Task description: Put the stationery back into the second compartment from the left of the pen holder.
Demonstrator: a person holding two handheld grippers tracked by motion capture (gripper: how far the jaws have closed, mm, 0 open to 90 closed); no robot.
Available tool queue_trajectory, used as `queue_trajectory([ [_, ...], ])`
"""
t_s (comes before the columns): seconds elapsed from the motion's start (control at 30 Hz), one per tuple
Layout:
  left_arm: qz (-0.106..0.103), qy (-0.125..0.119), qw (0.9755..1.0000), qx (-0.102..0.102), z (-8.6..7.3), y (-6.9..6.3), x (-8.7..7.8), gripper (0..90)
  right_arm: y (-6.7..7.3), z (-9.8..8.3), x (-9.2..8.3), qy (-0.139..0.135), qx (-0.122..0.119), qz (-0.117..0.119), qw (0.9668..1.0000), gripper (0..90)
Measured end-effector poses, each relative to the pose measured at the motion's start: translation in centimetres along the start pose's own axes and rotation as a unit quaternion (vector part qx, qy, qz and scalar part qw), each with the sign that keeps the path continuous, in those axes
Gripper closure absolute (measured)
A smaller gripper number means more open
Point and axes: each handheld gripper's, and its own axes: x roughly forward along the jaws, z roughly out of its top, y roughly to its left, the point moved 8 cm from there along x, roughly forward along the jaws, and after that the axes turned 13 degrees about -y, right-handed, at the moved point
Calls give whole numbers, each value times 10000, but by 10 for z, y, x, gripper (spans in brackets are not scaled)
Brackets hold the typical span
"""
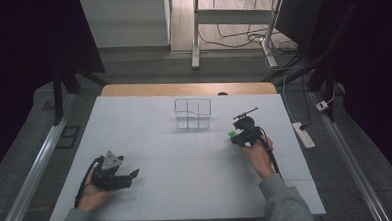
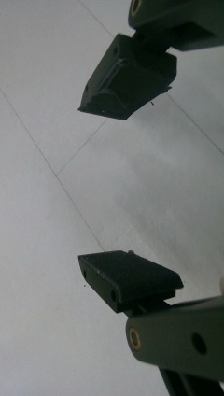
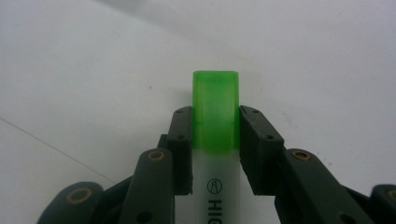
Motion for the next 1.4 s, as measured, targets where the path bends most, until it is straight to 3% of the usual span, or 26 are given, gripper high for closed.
queue_trajectory([
  [0.3, 10, -12, 10000, -8, 0, 0, 0, 239, 4, 19, -23, -642, 134, 264, 9975, 665],
  [0.7, 25, -36, 10000, -5, 1, 0, 0, 239, 9, 36, -39, -1409, 399, 695, 9868, 664],
  [0.9, 38, -42, 10000, 5, 1, 0, 0, 239, 13, 46, -45, -1901, 518, 999, 9753, 664],
  [0.93, 38, -42, 10000, 5, 1, 0, 0, 239, 13, 46, -45, -1901, 518, 999, 9753, 664],
  [0.97, 40, -46, 10000, 7, 1, 0, 0, 239, 14, 49, -46, -2018, 548, 1069, 9720, 664],
  [1.1, 42, -52, 10000, 13, 1, 0, 0, 239, 15, 54, -48, -2251, 592, 1190, 9652, 664],
  [1.3, 34, -46, 10000, 25, 1, 0, 0, 239, 18, 60, -50, -2503, 587, 1336, 9571, 664],
  [1.33, 34, -46, 10000, 25, 1, 0, 0, 239, 18, 60, -50, -2503, 587, 1336, 9571, 664],
  [1.4, 36, -46, 10000, 25, 1, 0, 0, 239, 18, 63, -51, -2618, 587, 1388, 9533, 664],
])
